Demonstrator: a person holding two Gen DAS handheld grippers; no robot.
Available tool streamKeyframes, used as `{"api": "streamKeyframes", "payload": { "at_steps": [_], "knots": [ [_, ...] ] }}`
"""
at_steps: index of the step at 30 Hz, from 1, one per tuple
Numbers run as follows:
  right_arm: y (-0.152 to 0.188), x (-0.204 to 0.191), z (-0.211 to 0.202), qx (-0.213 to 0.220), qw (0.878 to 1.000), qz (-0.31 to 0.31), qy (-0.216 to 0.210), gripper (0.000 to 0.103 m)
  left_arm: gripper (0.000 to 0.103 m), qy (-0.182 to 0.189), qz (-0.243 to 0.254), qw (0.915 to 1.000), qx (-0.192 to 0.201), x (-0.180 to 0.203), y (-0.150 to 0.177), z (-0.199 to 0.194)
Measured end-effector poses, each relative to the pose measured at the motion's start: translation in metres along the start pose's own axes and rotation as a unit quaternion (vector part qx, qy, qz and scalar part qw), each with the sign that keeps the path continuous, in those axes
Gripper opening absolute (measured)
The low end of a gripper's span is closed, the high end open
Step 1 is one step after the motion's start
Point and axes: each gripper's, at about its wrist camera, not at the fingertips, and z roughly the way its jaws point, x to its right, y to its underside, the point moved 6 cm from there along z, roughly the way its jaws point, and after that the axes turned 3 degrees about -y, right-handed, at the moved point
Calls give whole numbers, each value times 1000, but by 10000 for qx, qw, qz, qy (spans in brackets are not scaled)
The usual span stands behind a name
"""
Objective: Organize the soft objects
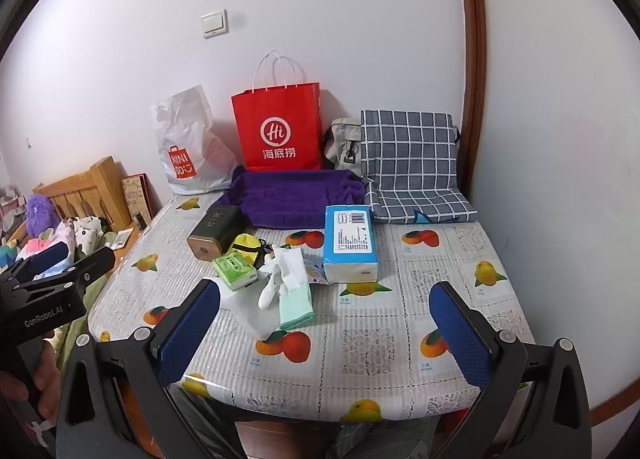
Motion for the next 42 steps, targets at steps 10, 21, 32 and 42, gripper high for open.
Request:
{"api": "streamKeyframes", "payload": {
  "at_steps": [10,21,32,42],
  "knots": [
    [0,-2,-1,9,10000,-2,-28,103,103,-9,11,10000,5,0,0,1],
    [-1,-5,-4,40,10000,-13,-48,103,103,-8,13,10000,1,0,-1,1],
    [-1,-9,-7,66,9999,-71,-76,103,103,-23,17,10000,-4,-1,0,1],
    [-1,-10,-10,116,9999,-65,-84,103,103,-24,25,10000,-7,-1,-1,1]
  ]
}}
